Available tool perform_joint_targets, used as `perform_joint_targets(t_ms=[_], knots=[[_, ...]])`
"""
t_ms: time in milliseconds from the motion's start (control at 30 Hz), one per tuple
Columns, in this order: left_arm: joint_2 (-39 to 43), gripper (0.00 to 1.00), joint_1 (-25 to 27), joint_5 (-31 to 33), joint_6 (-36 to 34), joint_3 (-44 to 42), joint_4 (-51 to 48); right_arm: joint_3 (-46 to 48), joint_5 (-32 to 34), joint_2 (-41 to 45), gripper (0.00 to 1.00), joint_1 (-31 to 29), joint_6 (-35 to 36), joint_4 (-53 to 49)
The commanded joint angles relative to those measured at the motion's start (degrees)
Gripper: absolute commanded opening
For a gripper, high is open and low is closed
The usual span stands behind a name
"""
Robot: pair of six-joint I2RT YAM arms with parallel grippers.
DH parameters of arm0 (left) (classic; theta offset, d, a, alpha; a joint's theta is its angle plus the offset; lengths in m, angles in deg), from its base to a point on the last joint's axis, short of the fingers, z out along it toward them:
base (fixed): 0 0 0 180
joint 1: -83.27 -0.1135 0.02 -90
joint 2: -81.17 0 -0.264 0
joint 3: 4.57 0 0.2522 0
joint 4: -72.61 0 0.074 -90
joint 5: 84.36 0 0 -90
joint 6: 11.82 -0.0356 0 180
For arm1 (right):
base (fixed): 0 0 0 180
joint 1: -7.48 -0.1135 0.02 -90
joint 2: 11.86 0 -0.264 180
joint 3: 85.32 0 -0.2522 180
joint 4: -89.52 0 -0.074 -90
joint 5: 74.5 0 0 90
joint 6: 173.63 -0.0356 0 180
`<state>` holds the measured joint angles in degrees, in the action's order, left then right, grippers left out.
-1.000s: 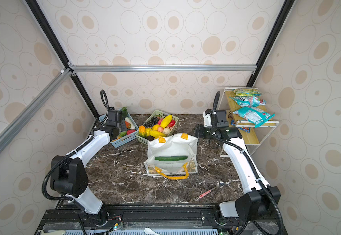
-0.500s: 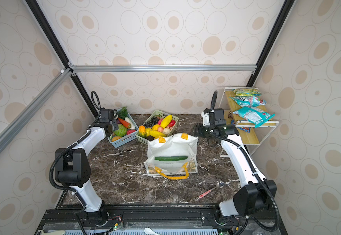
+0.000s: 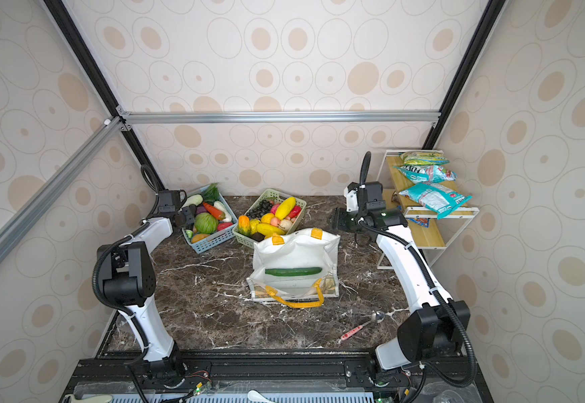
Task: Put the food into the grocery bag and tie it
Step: 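Move the open left gripper over the blue vegetable basket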
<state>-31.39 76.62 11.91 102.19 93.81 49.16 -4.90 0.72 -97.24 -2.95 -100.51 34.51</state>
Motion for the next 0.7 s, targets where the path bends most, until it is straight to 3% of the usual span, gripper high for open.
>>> perform_joint_targets(t_ms=[0,233,667], knots=[[-1.4,0.57,-0.5,-3.2,0.5,4.1,3.0,-1.6,-0.1,-1.0,0.62,-0.2,0.8,-0.8],[-5.6,0.58,-1.4,-7.5,-1.1,8.8,2.7,-1.8,0.6,-1.7,0.62,-0.2,1.1,-1.6],[-13.1,0.63,-2.0,-7.9,-3.6,18.7,-1.5,-1.7,0.6,-2.8,0.61,-0.6,0.0,-1.8]])
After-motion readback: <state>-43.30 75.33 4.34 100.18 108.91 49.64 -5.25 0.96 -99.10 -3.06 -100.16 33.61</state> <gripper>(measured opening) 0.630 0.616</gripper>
